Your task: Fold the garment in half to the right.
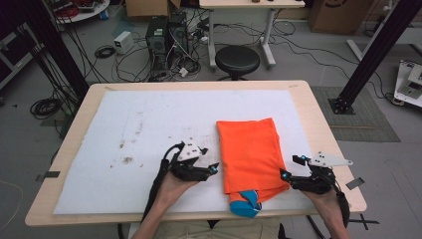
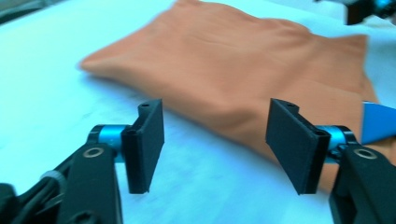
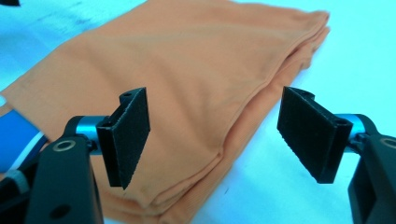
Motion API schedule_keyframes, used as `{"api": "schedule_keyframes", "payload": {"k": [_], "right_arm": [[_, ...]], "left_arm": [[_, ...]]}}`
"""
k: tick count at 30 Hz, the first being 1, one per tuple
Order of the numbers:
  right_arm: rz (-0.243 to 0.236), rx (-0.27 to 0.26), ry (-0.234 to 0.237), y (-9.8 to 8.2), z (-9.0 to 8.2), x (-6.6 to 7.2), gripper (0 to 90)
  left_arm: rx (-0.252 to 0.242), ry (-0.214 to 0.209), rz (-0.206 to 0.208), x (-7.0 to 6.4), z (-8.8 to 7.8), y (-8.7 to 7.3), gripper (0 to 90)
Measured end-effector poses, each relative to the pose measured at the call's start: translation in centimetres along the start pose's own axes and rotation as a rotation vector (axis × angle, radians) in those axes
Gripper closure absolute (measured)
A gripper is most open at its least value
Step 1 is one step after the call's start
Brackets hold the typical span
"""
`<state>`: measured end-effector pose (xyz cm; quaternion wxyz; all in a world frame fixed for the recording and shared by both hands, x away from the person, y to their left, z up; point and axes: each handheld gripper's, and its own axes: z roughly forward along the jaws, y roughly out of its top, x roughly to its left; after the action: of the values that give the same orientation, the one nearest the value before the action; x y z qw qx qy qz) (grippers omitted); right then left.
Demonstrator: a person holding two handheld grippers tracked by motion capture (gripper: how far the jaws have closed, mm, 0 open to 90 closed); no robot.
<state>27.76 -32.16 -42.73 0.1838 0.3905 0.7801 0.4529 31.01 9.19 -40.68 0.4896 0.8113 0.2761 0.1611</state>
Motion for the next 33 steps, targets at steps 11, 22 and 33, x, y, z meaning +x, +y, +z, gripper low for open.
{"api": "schedule_keyframes", "payload": {"k": [11, 22, 33], "right_arm": [[0.028, -0.06, -0.092, -0.3, 0.3, -0.7, 20.6], [0.058, -0.078, -0.15, -0.5, 0.4, -1.1, 20.6], [0.053, -0.068, -0.147, -0.4, 1.0, -0.8, 20.6]], "left_arm": [[-0.017, 0.17, -0.03, 5.0, -4.0, -3.0, 29.6], [-0.042, 0.286, -0.085, 8.7, -8.2, -6.4, 29.6], [-0.079, 0.387, -0.14, 11.2, -13.3, -9.0, 29.6]]}}
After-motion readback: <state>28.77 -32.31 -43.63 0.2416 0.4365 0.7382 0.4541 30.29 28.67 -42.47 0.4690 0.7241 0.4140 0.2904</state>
